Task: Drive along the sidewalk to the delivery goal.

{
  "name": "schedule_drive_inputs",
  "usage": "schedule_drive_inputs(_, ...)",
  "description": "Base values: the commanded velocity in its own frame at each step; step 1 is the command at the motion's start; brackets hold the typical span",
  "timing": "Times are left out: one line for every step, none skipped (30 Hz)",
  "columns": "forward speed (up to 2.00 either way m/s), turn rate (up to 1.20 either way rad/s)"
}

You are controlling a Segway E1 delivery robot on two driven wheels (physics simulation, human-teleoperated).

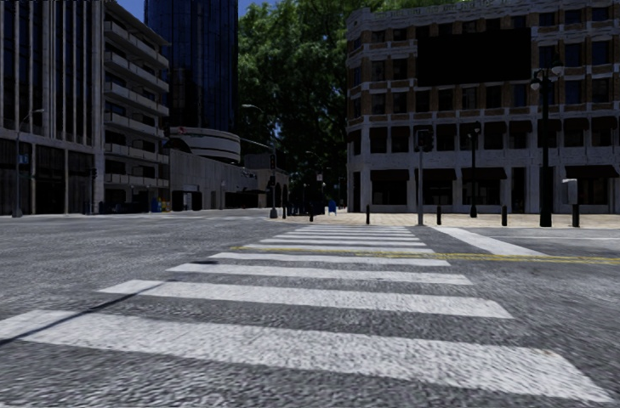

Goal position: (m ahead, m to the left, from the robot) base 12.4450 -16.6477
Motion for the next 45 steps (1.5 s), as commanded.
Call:
schedule_drive_inputs(2.0, -0.44)
schedule_drive_inputs(2.0, -0.44)
schedule_drive_inputs(2.0, -0.44)
schedule_drive_inputs(2.0, -0.44)
schedule_drive_inputs(2.0, -0.44)
schedule_drive_inputs(2.0, -0.44)
schedule_drive_inputs(2.0, -0.44)
schedule_drive_inputs(2.0, -0.44)
schedule_drive_inputs(2.0, -0.44)
schedule_drive_inputs(2.0, -0.44)
schedule_drive_inputs(2.0, -0.44)
schedule_drive_inputs(2.0, -0.44)
schedule_drive_inputs(2.0, -0.44)
schedule_drive_inputs(2.0, -0.44)
schedule_drive_inputs(2.0, -0.44)
schedule_drive_inputs(2.0, -0.44)
schedule_drive_inputs(2.0, -0.44)
schedule_drive_inputs(2.0, -0.44)
schedule_drive_inputs(2.0, -0.44)
schedule_drive_inputs(2.0, -0.44)
schedule_drive_inputs(2.0, -0.44)
schedule_drive_inputs(2.0, -0.44)
schedule_drive_inputs(2.0, -0.44)
schedule_drive_inputs(2.0, -0.44)
schedule_drive_inputs(2.0, -0.44)
schedule_drive_inputs(2.0, -0.44)
schedule_drive_inputs(2.0, -0.44)
schedule_drive_inputs(2.0, -0.44)
schedule_drive_inputs(2.0, -0.44)
schedule_drive_inputs(2.0, -0.44)
schedule_drive_inputs(2.0, -0.44)
schedule_drive_inputs(2.0, -0.41)
schedule_drive_inputs(2.0, -0.24)
schedule_drive_inputs(2.0, -0.24)
schedule_drive_inputs(2.0, 0.0)
schedule_drive_inputs(2.0, 0.0)
schedule_drive_inputs(2.0, 0.0)
schedule_drive_inputs(2.0, 0.0)
schedule_drive_inputs(2.0, 0.0)
schedule_drive_inputs(2.0, 0.0)
schedule_drive_inputs(2.0, 0.0)
schedule_drive_inputs(2.0, 0.0)
schedule_drive_inputs(2.0, 0.0)
schedule_drive_inputs(2.0, 0.0)
schedule_drive_inputs(2.0, 0.0)
